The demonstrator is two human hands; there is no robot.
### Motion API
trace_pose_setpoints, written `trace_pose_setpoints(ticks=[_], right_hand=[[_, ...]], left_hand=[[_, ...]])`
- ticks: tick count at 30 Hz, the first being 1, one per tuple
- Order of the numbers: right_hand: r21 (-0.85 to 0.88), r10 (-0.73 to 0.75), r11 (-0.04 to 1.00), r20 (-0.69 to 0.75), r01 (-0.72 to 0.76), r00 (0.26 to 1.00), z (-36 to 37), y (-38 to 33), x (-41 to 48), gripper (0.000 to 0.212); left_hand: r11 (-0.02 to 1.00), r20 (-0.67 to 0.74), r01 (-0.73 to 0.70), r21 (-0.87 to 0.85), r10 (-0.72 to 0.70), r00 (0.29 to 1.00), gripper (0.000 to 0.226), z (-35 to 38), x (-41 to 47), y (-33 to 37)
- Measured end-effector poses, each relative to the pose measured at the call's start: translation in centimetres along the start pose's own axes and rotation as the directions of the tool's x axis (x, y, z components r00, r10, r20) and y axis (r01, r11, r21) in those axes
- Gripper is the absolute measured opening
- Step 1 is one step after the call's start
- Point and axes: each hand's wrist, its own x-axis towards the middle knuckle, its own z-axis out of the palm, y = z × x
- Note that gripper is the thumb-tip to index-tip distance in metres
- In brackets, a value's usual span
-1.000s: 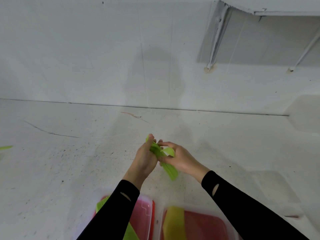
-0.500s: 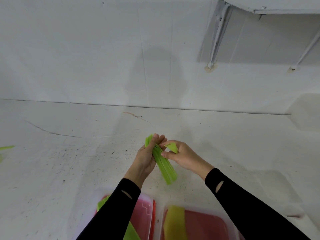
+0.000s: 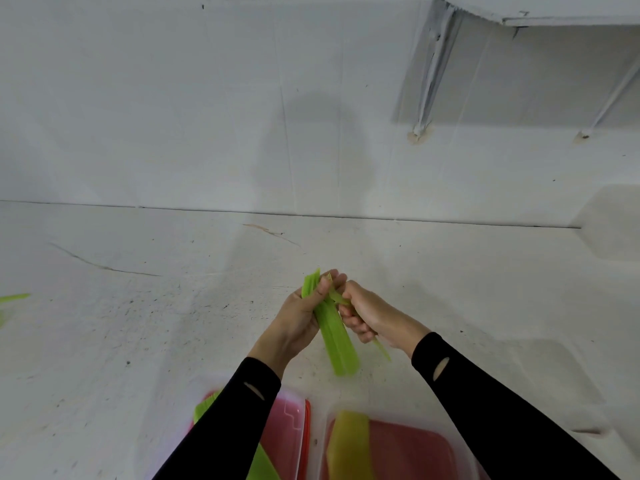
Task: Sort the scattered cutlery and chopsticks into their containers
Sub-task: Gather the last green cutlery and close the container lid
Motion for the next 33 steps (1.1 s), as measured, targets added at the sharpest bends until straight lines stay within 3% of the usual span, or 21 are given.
trace_pose_setpoints(ticks=[2, 4, 7, 10, 13, 15, 19, 24, 28, 33], right_hand=[[-0.065, 0.057, 0.996, -0.004, -0.057, 0.998, -0.1, 0.2, 0.0, 0.058], [-0.103, 0.014, 0.994, -0.075, -0.022, 0.997, 0.1, 0.5, 0.3, 0.055], [-0.13, -0.177, 0.98, -0.218, 0.151, 0.96, 0.1, 0.7, 0.8, 0.038], [-0.103, -0.312, 0.949, -0.2, 0.297, 0.929, 0.1, 0.8, 0.8, 0.015], [-0.236, -0.414, 0.894, -0.104, 0.382, 0.905, 0.9, 1.4, 0.9, 0.029], [-0.227, -0.437, 0.885, -0.1, 0.407, 0.894, 1.3, 1.5, 0.8, 0.033], [-0.202, -0.407, 0.898, -0.039, 0.392, 0.912, 0.9, 1.1, 0.3, 0.023], [-0.232, -0.395, 0.887, 0.07, 0.4, 0.916, 1.4, 1.2, -0.1, 0.049], [-0.176, -0.408, 0.894, 0.061, 0.412, 0.911, 1.6, 1.2, -0.1, 0.051], [-0.422, -0.474, 0.786, 0.059, 0.452, 0.879, 3.7, 1.3, -0.9, 0.072]], left_hand=[[0.996, 0.048, 0.017, 0.082, -0.021, 0.999, 0.046, 0.1, -0.2, -0.2], [0.991, 0.04, 0.012, 0.131, -0.017, 0.999, 0.043, 0.2, -0.3, -0.4], [0.997, -0.048, -0.066, 0.049, 0.068, 0.997, 0.028, 0.0, 0.0, -0.3], [0.979, -0.208, -0.155, -0.13, 0.126, 0.97, 0.029, -0.7, 0.7, 0.0], [0.962, -0.232, -0.174, -0.212, 0.124, 0.965, 0.032, -0.9, 1.0, 0.1], [0.966, -0.213, -0.159, -0.206, 0.114, 0.97, 0.035, -0.7, 0.9, 0.0], [0.982, -0.205, -0.163, -0.093, 0.141, 0.969, 0.04, -0.5, 0.4, -0.1], [0.966, -0.296, -0.225, -0.127, 0.18, 0.938, 0.021, -0.2, 0.4, 0.3], [0.963, -0.329, -0.224, -0.153, 0.164, 0.93, 0.017, 0.0, 0.2, 1.2], [0.922, -0.488, -0.319, -0.221, 0.178, 0.854, 0.02, 1.0, -0.9, 2.1]])
